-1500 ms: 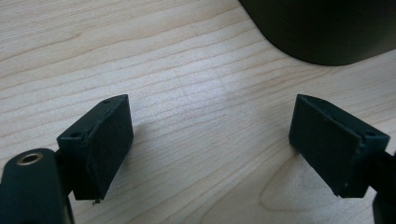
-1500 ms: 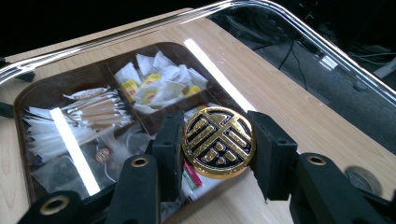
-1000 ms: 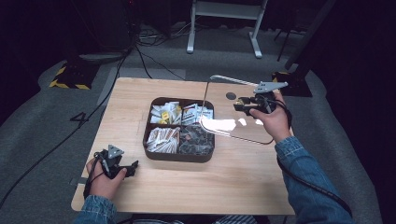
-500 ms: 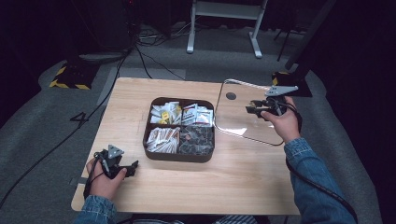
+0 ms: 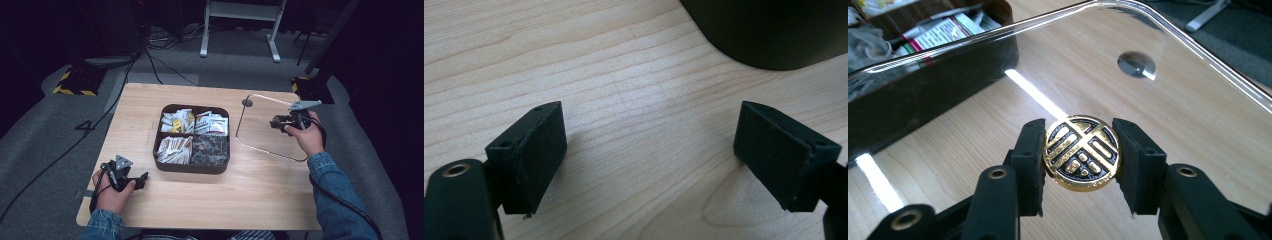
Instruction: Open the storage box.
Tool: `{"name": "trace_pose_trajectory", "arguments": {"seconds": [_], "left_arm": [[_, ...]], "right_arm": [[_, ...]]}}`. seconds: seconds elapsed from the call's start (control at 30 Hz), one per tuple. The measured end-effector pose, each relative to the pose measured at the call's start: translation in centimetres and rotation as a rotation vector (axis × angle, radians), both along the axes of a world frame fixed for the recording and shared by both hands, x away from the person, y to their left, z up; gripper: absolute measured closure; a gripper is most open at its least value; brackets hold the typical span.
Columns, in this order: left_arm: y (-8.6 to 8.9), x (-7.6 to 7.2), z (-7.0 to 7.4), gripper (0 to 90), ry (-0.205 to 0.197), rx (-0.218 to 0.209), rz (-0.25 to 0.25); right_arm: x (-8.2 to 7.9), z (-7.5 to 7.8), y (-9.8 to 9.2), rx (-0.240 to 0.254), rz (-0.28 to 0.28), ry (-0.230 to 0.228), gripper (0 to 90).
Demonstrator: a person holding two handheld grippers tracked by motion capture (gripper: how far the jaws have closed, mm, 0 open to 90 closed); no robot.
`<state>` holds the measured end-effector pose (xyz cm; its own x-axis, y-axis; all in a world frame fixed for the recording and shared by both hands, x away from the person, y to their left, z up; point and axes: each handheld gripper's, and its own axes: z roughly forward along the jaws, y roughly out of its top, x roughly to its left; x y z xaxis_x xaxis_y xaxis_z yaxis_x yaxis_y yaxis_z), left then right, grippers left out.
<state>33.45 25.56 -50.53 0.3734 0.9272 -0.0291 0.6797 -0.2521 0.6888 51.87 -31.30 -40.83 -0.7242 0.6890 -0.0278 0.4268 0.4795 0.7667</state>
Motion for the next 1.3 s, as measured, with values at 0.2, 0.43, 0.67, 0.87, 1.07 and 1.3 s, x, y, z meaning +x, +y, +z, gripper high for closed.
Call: {"name": "trace_pose_trajectory", "arguments": {"seconds": [0.2,0.43,0.67,0.87,1.07,1.3], "left_arm": [[0.0,0.0,0.0,14.1,0.0,0.0,0.0],[0.0,0.0,0.0,14.1,0.0,0.0,0.0],[0.0,0.0,0.0,14.1,0.0,0.0,0.0],[0.0,0.0,0.0,14.1,0.0,0.0,0.0],[0.0,0.0,0.0,14.1,0.0,0.0,0.0],[0.0,0.0,0.0,14.1,0.0,0.0,0.0]], "right_arm": [[0.1,-1.8,-0.4,0.001,-0.015,0.034,58.5],[0.1,-3.7,-0.5,0.007,-0.025,0.073,58.5],[0.1,-5.3,-0.6,0.019,-0.041,0.095,58.4],[0.0,-6.4,-0.6,0.014,-0.047,0.11,58.5],[0.0,-7.2,-0.7,0.015,-0.053,0.121,58.4],[0.0,-7.9,-0.6,-0.003,-0.054,0.121,58.4]]}}
